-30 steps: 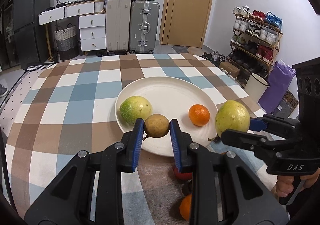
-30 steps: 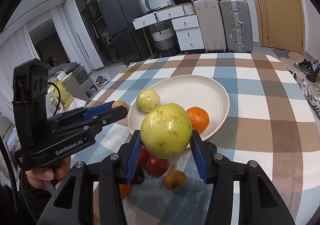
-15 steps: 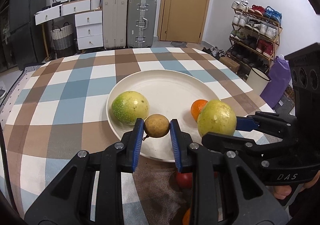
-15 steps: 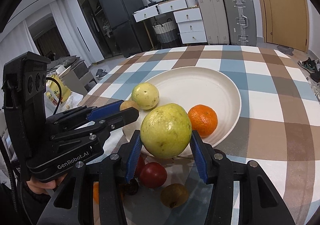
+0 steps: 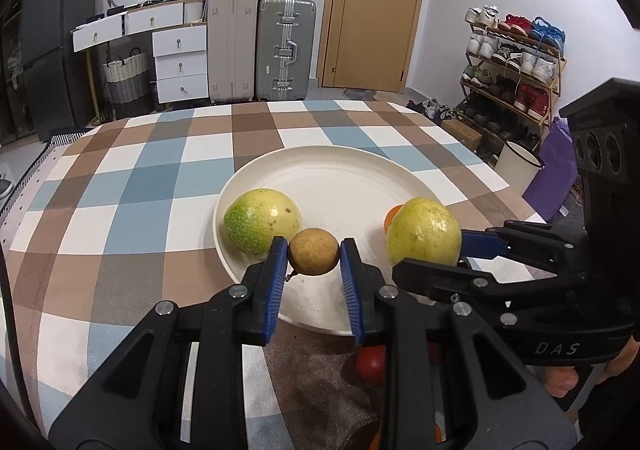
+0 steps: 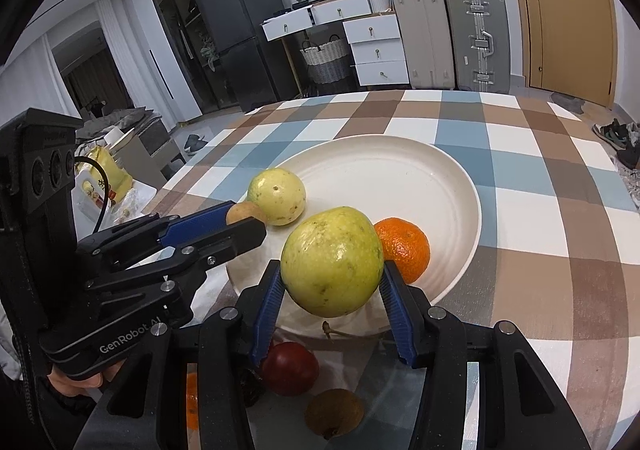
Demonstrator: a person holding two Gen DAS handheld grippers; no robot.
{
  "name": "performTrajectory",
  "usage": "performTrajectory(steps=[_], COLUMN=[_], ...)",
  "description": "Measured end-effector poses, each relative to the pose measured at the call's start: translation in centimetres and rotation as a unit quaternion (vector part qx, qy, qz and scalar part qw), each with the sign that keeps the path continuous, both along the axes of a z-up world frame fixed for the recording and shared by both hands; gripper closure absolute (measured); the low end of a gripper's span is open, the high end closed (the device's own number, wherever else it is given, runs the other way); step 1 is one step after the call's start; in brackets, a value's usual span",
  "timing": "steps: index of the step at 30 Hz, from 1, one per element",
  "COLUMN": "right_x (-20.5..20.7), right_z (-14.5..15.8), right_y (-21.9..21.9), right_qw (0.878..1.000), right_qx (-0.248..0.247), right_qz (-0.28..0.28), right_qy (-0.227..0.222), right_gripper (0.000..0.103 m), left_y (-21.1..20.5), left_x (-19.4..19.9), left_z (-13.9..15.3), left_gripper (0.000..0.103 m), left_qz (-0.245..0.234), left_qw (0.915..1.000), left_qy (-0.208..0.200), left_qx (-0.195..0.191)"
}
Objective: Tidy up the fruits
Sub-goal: 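Carry the pomelo onto the plate with the right tool while the left tool carries the kiwi there, then open both tools to release the pomelo and kiwi on the plate, withdraw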
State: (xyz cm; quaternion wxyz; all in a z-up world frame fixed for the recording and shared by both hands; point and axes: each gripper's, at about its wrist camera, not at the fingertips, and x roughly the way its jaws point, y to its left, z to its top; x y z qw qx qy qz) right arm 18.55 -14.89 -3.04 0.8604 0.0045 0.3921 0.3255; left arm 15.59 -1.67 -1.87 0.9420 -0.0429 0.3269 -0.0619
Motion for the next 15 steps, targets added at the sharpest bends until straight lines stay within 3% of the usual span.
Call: performTrajectory(steps=[5, 15], right_x=[0.2, -0.7], right_z=[-0.3, 1.1], right_y=[0.1, -1.2], right_qw=[1.000, 0.999], right_qx=[-0.014, 0.012], right_qz=[-0.008, -0.016], right_qy=[-0.006, -0.030], right_gripper=[0.053, 0.052], left_y=[0.2, 0.4], left_x=[0.2, 0.1], left_z=[-0.1, 0.0], left_gripper=[0.079, 0.076], left_qz=[-0.001, 0.007], left_qw=[1.0000, 1.0000], left_qy=[0.003, 0.004], left_qx=[-0.001, 0.000])
